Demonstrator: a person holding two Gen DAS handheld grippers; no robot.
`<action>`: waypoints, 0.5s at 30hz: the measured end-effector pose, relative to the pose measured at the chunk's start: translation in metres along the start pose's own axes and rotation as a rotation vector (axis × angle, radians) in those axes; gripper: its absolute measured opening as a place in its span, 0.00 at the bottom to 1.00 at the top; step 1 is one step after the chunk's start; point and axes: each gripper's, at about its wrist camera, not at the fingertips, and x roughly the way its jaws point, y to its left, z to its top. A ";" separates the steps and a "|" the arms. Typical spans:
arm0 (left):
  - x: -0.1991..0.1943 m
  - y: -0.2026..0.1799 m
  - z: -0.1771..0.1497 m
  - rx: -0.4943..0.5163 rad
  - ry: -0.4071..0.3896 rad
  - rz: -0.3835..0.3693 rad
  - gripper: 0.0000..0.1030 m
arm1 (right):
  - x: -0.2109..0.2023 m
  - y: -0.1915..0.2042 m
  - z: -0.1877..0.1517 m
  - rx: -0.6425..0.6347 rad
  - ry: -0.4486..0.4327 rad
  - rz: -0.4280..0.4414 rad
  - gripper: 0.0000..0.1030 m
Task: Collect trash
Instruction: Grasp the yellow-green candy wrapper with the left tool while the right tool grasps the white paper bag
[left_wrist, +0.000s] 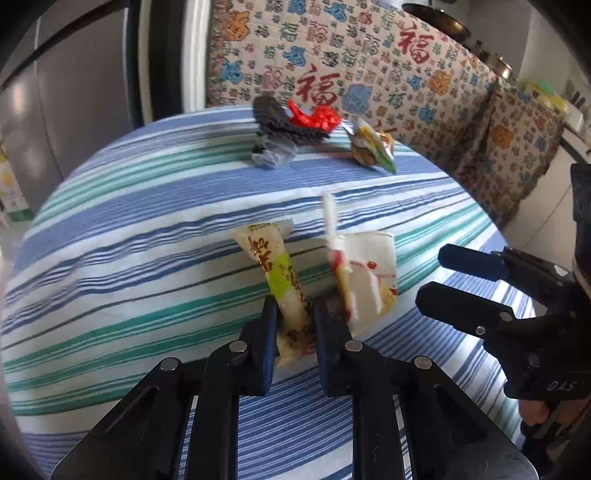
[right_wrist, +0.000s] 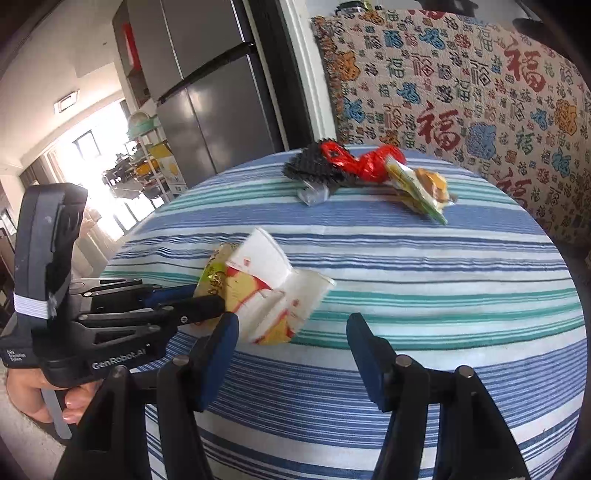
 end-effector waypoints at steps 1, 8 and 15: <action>-0.004 0.006 -0.001 -0.017 -0.001 0.017 0.17 | 0.002 0.003 0.001 -0.004 0.000 0.005 0.60; -0.024 0.061 -0.012 -0.187 0.004 0.074 0.17 | 0.038 0.041 0.008 -0.053 0.038 -0.009 0.60; -0.017 0.028 -0.015 -0.073 0.009 0.011 0.17 | 0.050 0.036 0.013 -0.084 0.083 -0.149 0.12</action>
